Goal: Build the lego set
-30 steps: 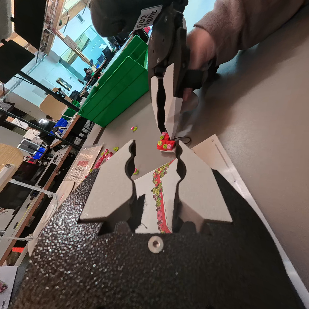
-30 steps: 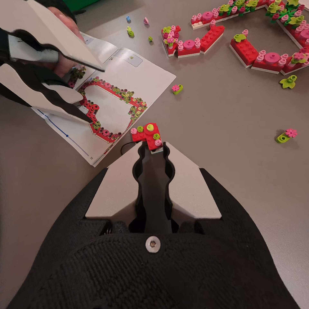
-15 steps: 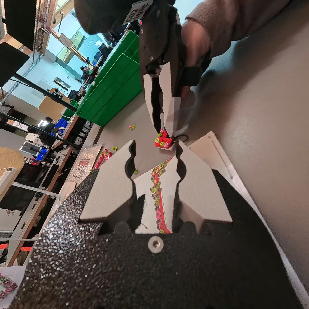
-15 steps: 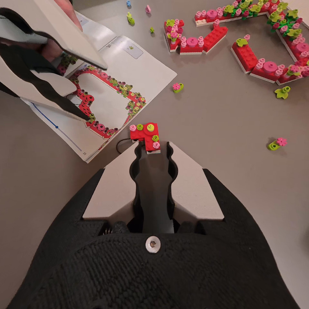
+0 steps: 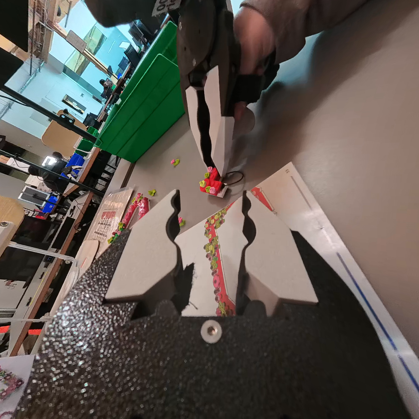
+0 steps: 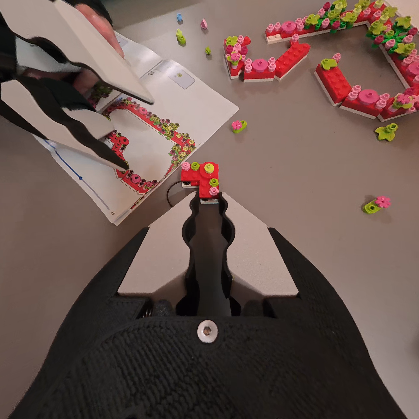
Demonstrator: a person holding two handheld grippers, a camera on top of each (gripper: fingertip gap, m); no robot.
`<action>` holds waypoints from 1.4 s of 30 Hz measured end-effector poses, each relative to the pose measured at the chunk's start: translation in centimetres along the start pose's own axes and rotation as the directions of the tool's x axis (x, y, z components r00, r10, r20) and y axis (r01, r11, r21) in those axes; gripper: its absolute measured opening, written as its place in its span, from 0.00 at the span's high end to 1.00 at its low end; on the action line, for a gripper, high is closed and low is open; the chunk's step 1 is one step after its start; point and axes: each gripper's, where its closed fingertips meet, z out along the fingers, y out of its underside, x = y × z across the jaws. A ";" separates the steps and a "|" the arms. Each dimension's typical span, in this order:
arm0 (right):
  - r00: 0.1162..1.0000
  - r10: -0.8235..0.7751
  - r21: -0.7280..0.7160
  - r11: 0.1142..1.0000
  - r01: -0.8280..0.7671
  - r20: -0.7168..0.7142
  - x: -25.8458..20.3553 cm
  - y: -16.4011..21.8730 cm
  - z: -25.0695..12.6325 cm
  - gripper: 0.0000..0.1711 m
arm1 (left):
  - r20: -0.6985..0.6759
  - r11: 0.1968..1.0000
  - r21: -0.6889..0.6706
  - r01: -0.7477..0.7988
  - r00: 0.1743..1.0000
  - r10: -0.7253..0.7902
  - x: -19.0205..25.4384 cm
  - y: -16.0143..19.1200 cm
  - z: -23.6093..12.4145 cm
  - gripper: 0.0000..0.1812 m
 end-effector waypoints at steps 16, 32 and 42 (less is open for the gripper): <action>0.987 -0.071 0.129 0.990 0.053 0.142 -4.5 -6.2 -1.2 0.92 | 0.317 0.873 -0.114 -0.474 0.815 0.484 -2.7 -0.6 -1.2 0.67; 0.976 -0.072 0.121 0.991 0.047 0.204 -6.2 -7.1 -1.0 0.92 | 0.375 0.816 -0.088 -0.571 0.740 0.558 -2.7 -1.7 -2.4 0.91; 0.969 -0.090 0.211 0.977 0.041 0.228 -6.5 -8.3 -1.6 0.90 | 0.387 0.859 -0.046 -0.510 0.783 0.487 -3.5 -2.4 -3.2 0.92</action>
